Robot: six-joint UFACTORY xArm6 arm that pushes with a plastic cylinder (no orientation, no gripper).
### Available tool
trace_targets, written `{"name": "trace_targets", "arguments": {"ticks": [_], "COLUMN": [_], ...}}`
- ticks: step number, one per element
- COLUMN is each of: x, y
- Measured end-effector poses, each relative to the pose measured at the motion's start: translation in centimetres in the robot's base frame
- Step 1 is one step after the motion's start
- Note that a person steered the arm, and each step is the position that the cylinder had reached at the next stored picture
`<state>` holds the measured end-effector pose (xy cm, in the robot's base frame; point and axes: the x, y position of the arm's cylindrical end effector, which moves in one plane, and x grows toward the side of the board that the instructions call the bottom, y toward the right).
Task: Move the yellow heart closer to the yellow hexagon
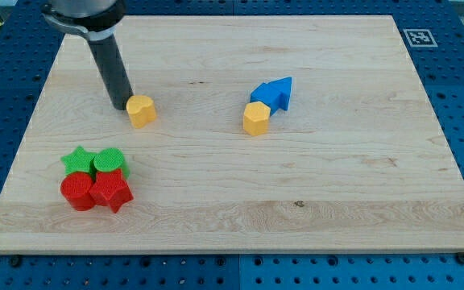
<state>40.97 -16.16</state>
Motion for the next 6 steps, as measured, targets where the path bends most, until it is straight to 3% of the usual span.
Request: {"name": "trace_targets", "arguments": {"ticks": [3,6], "x": [2.5,3.1], "y": [-0.6,11.4]}}
